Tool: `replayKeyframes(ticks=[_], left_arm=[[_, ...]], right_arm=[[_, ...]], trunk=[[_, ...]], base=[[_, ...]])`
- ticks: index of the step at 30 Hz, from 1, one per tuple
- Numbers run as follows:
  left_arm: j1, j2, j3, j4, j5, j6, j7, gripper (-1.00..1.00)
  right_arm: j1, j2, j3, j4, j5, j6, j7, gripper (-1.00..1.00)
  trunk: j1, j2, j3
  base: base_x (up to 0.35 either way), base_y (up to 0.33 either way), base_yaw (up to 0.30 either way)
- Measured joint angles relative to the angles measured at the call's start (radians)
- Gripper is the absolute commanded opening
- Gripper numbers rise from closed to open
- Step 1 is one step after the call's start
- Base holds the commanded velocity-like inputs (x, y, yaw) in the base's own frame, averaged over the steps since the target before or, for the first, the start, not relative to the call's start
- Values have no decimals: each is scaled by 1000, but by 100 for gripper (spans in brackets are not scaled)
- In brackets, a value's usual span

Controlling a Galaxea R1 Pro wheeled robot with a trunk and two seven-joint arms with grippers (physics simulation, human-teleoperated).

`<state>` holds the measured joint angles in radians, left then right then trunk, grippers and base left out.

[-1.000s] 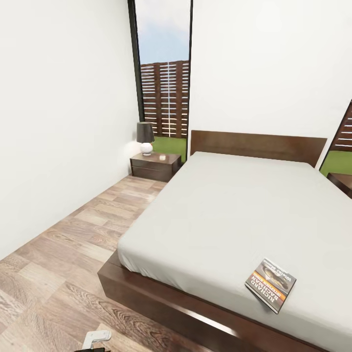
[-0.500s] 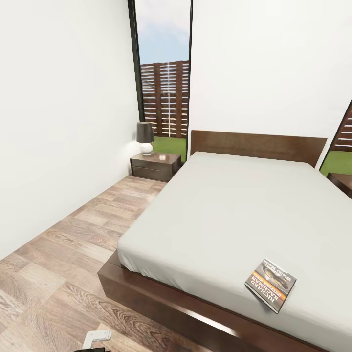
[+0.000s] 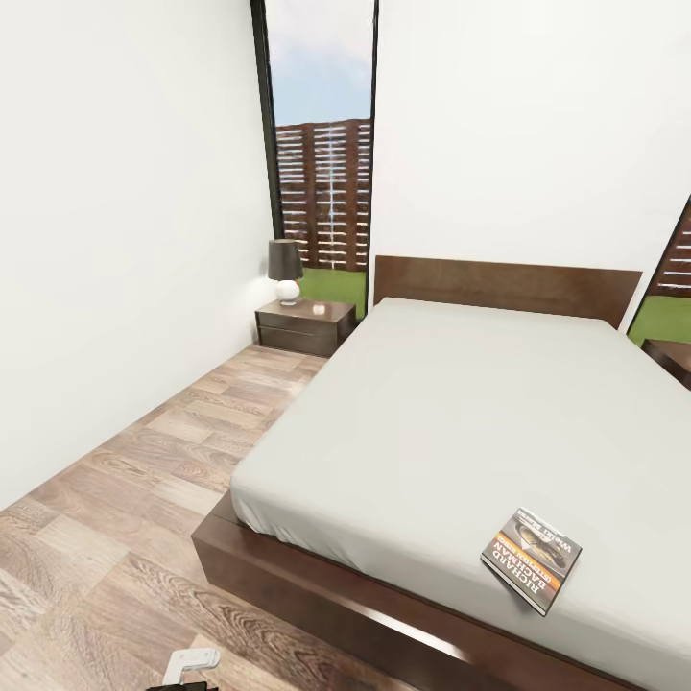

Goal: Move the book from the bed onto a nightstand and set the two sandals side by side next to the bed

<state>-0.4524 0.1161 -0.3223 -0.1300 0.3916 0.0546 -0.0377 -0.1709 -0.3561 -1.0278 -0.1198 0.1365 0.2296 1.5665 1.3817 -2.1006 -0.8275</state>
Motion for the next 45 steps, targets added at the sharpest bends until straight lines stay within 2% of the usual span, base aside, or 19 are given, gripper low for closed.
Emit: replayKeyframes(ticks=[5, 11, 38, 45], left_arm=[[0, 0, 0, 0, 0, 0, -2, 100], [0, 0, 0, 0, 0, -1, -2, 100], [0, 0, 0, 0, 0, -2, -2, 100], [0, 0, 0, 0, 0, -2, -1, 100]], right_arm=[[-37, 2, 1, -5, 0, 60, 0, 100], [-54, 3, 1, -6, 0, 80, 0, 100], [-63, 3, 1, -6, -1, 90, 0, 100], [-81, 7, 1, -4, -1, 92, 0, 100]], trunk=[[0, 0, 0], [0, 0, 0], [0, 0, 0], [0, 0, 0]], base=[[0, 0, 0], [0, 0, 0], [0, 0, 0], [0, 0, 0]])
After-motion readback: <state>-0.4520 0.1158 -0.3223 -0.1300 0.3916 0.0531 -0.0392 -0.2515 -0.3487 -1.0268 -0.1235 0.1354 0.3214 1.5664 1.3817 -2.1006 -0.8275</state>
